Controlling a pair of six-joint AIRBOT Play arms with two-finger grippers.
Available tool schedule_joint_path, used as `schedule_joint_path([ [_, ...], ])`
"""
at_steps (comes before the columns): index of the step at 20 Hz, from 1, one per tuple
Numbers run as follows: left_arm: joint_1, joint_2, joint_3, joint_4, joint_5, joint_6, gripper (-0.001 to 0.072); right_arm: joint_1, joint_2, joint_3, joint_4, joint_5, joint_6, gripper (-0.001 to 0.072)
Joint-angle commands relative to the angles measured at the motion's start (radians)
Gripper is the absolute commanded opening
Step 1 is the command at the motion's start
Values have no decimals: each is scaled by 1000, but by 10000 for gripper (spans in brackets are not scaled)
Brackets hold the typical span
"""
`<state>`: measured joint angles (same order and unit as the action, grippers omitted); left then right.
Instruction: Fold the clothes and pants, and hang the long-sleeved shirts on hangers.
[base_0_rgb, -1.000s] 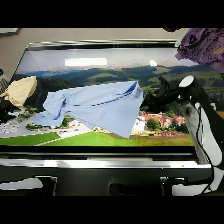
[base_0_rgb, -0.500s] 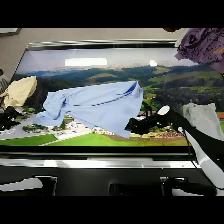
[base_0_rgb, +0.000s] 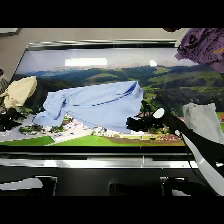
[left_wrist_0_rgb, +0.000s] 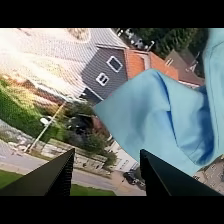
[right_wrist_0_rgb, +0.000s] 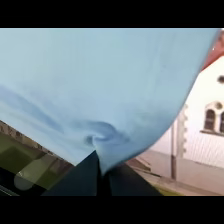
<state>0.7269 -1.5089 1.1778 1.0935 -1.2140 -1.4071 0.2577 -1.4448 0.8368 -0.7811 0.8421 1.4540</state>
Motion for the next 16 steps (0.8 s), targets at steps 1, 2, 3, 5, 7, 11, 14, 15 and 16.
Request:
schedule_joint_path([
  [1,1,-47,0,-79,3,114,473,2,95,1,-159,-23,127,36],
  [2,1,-65,0,-134,3,163,473,2,126,1,-209,-26,154,36],
  [3,1,-82,0,-195,3,217,468,2,149,1,-242,-26,171,36],
  [5,1,-108,0,-270,3,290,456,2,182,1,-283,-22,191,36],
  [7,1,-127,0,-278,10,312,456,3,196,1,-288,-13,197,36],
  [11,-11,-165,0,-279,4,338,456,3,198,1,-289,-11,215,37],
  [14,-44,-196,0,-278,-2,353,456,3,198,1,-286,-11,219,37],
  [15,-59,-204,0,-278,-2,353,456,3,198,1,-282,-10,220,37],
  [16,-76,-212,0,-278,-2,353,456,3,198,1,-282,-10,227,37],
])
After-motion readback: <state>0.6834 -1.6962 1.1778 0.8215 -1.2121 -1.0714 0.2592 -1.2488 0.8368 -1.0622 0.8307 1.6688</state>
